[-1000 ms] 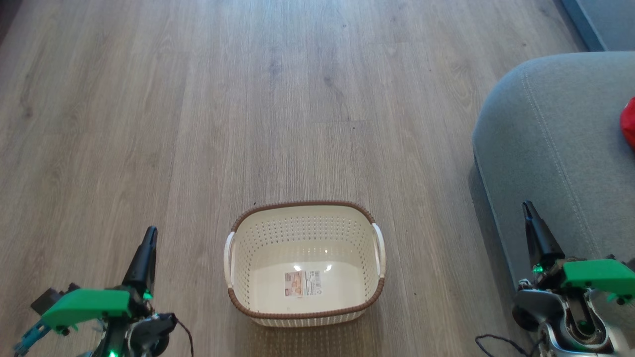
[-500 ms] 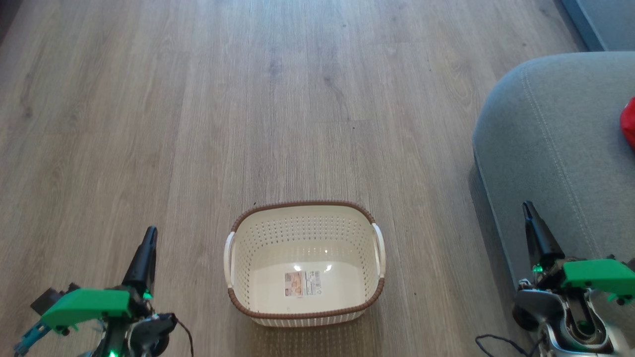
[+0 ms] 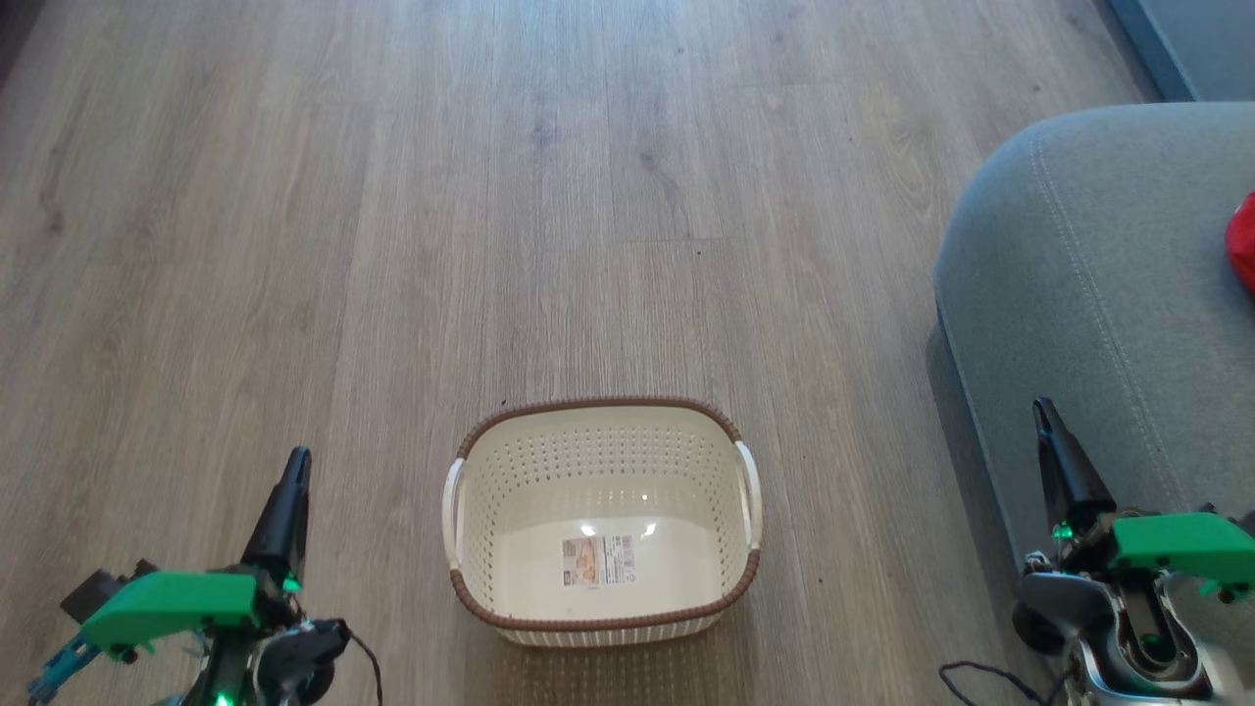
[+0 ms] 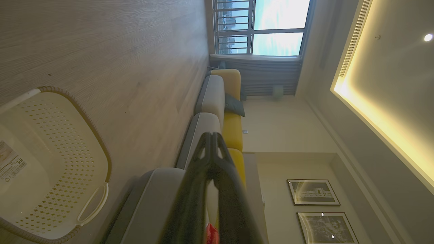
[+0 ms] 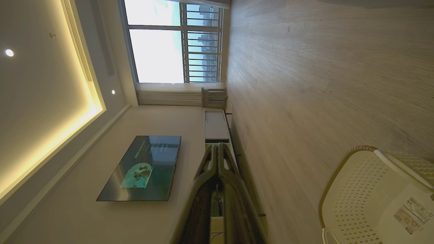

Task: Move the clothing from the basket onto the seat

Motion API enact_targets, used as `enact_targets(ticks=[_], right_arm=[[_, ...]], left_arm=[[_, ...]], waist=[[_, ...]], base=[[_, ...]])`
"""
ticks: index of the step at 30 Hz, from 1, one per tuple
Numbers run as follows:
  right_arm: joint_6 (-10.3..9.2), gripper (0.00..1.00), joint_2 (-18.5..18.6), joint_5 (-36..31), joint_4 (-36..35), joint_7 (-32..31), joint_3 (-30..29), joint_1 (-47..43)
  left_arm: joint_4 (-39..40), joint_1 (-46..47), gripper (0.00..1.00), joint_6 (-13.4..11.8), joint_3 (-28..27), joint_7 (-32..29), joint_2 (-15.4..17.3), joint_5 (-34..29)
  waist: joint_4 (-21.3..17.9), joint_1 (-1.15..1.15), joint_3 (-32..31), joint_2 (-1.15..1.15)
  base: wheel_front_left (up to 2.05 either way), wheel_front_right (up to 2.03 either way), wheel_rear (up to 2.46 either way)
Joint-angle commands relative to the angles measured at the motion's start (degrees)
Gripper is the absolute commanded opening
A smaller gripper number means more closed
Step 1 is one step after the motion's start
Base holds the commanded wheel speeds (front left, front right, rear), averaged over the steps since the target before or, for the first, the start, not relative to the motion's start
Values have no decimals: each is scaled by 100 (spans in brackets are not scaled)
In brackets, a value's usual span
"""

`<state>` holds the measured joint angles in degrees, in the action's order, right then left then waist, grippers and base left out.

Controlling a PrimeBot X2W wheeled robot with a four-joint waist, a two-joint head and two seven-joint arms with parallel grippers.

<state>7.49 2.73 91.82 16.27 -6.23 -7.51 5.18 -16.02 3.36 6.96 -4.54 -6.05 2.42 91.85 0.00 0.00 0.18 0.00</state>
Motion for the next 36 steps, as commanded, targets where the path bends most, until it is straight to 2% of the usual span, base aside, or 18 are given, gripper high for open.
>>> enact_targets(ticks=[1, 36], right_arm=[[0, 0, 15, 35, -224, -25, 99, 101], [0, 0, 15, 35, -224, -25, 100, 101]], left_arm=[[197, 283, 0, 53, -197, -44, 45, 32], [198, 283, 0, 53, -197, -43, 45, 32]], waist=[[0, 0, 0, 0], [0, 0, 0, 0]], base=[[0, 0, 0], [0, 0, 0]])
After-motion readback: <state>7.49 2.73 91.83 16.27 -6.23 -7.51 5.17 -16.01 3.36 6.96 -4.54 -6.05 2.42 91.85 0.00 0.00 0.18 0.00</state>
